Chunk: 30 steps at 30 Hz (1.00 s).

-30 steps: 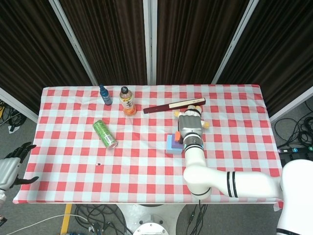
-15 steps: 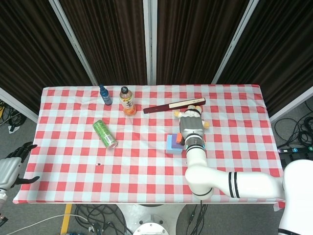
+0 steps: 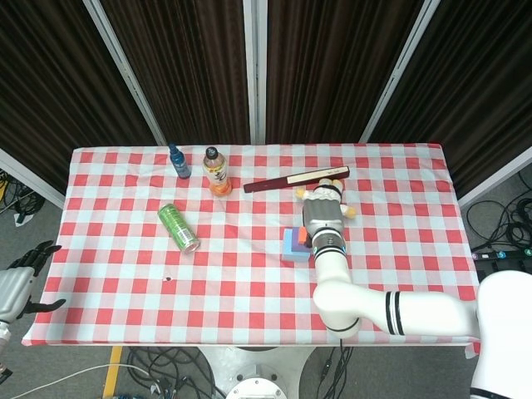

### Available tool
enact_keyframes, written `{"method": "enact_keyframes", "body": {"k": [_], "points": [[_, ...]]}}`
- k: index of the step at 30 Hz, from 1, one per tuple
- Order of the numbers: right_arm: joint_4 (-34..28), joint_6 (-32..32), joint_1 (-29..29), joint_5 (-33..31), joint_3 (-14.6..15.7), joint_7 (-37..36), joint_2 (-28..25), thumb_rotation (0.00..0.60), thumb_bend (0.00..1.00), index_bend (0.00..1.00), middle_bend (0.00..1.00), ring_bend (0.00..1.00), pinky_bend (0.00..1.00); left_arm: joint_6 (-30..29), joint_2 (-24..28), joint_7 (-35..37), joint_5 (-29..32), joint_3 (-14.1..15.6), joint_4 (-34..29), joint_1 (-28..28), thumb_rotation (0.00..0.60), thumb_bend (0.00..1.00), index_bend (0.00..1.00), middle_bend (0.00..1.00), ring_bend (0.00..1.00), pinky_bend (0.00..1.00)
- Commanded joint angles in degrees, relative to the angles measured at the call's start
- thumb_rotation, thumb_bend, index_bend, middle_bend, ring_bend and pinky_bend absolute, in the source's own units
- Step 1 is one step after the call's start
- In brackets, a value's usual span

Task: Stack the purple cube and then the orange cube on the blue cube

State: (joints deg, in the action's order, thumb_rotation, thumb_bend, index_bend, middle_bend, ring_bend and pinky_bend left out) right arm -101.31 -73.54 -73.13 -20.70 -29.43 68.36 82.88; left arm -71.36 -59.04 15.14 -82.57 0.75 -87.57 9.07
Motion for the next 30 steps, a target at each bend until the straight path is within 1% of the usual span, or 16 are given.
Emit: {"method": "enact_keyframes", "body": {"k": [1,5,9,12,18,24,27,30], "points": [[0.1,0.1,-0.1,-0.2,0.1,0.1,0.1,0.600,0.15,0.65,1.00,0.96,0.82,0.0,0.0,0.0,0.0,0.0,0.0,0.0,0.600,0.00,0.19,0.17,0.15,0.22],[0.2,0.4,0.0,0.0,0.0,-0.2,0.1,0.600,0.15,0.61,1.00,0.96,0.82,0.0,0.0,0.0,0.0,0.0,0.0,0.0,0.600,0.00,0.19,0.17,0.15,0.22],[-0.2,0.8,0.1,0.0,-0.1,-0.3,-0.2,0.600,0.14,0.52,1.00,0.96,0.82,0.0,0.0,-0.2,0.0,0.0,-0.1,0.0,0.600,0.00,0.19,0.17,0.15,0.22],[-0.5,0.9,0.2,0.0,-0.1,-0.5,-0.6,0.600,0.14,0.48,1.00,0.95,0.82,0.0,0.1,-0.2,-0.1,0.0,-0.2,0.0,0.600,0.00,0.19,0.17,0.15,0.22],[-1.1,1.4,0.6,-0.3,-0.1,-0.8,-1.6,0.600,0.12,0.41,1.00,0.95,0.82,-0.1,0.2,-0.3,-0.2,0.0,-0.4,0.1,0.600,0.00,0.19,0.17,0.15,0.22],[-1.9,2.2,0.6,-0.7,0.1,-0.7,-2.3,0.600,0.12,0.37,1.00,0.95,0.82,0.0,0.3,-0.6,-0.1,0.0,-0.7,0.1,0.600,0.00,0.19,0.17,0.15,0.22],[-3.4,2.7,0.9,-0.5,-1.0,-1.6,-3.7,0.600,0.11,0.35,1.00,0.95,0.82,0.0,0.4,-0.4,-0.1,0.0,-0.8,0.1,0.600,0.00,0.19,0.17,0.15,0.22],[-7.2,2.7,1.3,-0.7,-2.4,-1.7,-6.9,0.600,0.10,0.35,1.00,0.95,0.82,0.1,0.6,-0.3,-0.2,0.0,-1.0,0.2,0.600,0.00,0.19,0.17,0.15,0.22]]}}
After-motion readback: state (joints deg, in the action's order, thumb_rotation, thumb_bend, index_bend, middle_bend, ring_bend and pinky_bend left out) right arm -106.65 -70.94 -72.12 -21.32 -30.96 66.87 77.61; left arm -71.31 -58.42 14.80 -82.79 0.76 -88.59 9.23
